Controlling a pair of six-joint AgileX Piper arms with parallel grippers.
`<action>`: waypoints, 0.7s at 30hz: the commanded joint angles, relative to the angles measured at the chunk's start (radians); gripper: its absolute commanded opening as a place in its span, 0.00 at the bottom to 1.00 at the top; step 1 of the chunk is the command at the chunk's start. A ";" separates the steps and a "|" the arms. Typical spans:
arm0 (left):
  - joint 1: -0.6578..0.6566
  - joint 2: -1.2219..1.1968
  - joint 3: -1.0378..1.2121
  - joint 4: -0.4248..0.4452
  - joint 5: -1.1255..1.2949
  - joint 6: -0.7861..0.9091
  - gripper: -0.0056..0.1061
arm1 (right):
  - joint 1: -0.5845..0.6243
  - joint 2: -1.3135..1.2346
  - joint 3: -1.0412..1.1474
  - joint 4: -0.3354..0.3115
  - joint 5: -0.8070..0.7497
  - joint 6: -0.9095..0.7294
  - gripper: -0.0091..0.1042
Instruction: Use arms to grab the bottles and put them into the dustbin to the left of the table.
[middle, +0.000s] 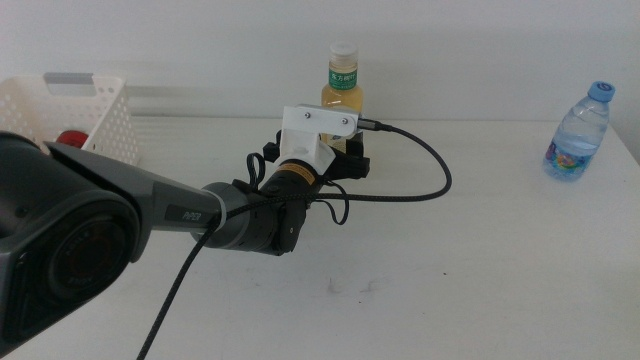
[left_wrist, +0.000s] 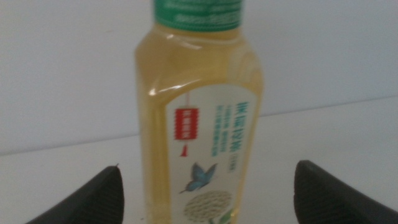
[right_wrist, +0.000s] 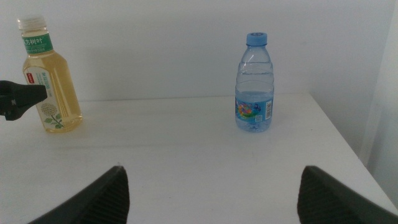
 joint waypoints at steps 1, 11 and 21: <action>0.005 0.005 -0.006 -0.034 -0.017 0.004 0.89 | -0.005 -0.004 0.003 -0.008 -0.010 -0.006 0.90; 0.007 0.069 -0.055 -0.036 -0.028 0.006 0.89 | -0.005 -0.004 0.003 -0.008 -0.010 -0.006 0.90; 0.013 0.118 -0.136 -0.033 -0.009 0.006 0.89 | -0.005 -0.004 0.003 -0.008 -0.010 -0.006 0.90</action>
